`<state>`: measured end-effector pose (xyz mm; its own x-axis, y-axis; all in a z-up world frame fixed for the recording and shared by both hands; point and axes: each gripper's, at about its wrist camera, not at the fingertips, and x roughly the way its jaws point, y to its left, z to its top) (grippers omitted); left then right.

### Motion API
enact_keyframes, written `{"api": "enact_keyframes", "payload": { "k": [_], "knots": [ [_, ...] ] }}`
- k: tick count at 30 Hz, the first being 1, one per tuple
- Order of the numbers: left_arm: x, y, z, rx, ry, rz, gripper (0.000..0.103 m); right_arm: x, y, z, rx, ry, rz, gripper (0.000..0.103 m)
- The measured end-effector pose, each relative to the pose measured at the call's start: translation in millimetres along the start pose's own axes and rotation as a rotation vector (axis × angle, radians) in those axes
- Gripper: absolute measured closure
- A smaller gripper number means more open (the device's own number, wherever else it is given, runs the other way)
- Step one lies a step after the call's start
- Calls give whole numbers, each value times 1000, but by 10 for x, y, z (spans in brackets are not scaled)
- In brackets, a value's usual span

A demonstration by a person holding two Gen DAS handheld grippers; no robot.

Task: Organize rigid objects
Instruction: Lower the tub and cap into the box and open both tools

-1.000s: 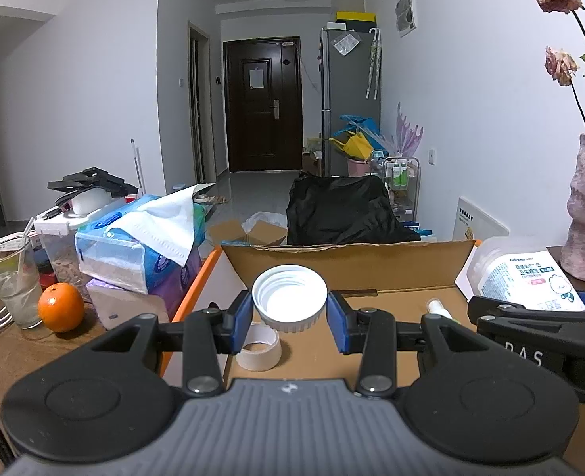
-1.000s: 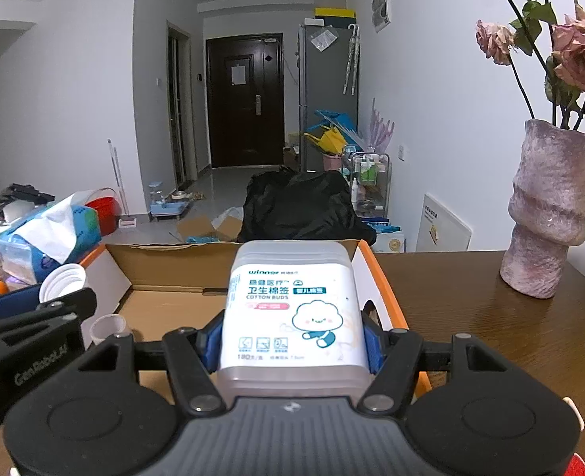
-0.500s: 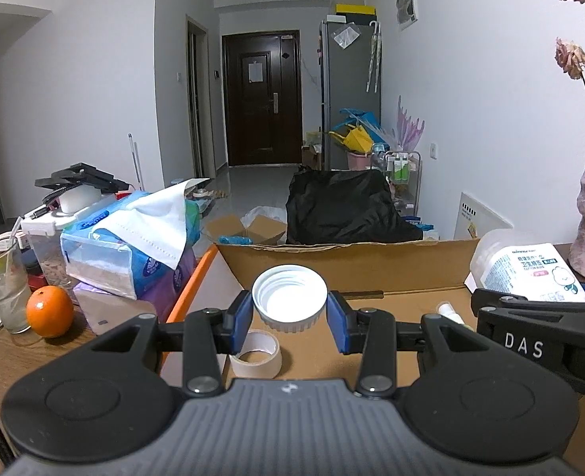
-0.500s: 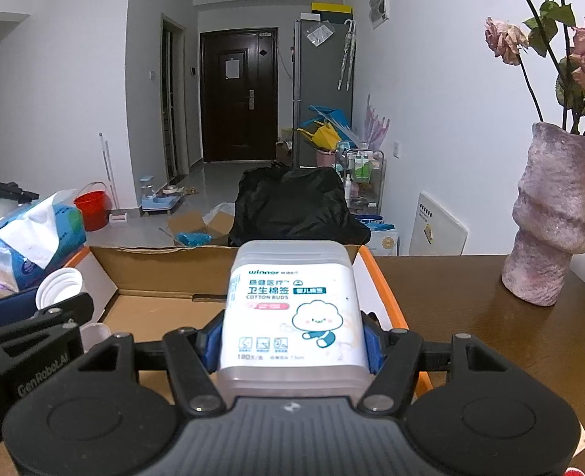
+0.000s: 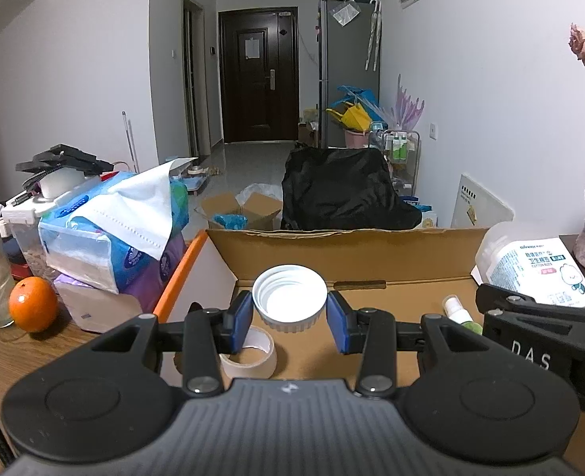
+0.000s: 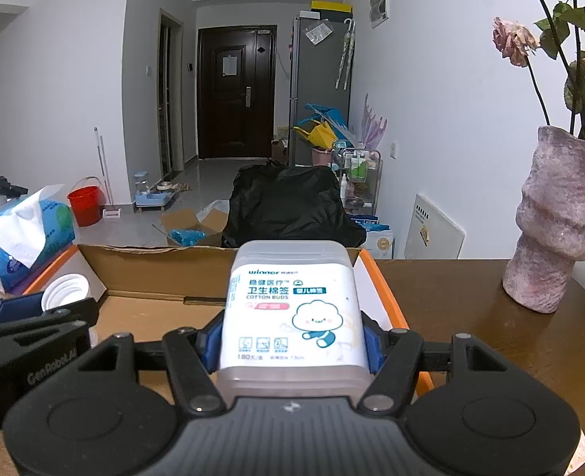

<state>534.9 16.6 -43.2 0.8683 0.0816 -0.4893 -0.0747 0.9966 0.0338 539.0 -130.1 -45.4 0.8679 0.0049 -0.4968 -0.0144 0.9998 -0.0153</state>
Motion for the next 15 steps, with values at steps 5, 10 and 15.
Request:
{"api": "enact_keyframes", "payload": {
  "k": [5,10,15],
  "knots": [
    [42,-6,10,4,9,0,61,22,6,1,-4,5,5,39],
    [39,14,18,4,14,-8,58,54,-10,-7,-3,25,12,39],
    [37,20,17,2,8,40,24,105,-39,6,-3,54,-5,30]
  ]
}}
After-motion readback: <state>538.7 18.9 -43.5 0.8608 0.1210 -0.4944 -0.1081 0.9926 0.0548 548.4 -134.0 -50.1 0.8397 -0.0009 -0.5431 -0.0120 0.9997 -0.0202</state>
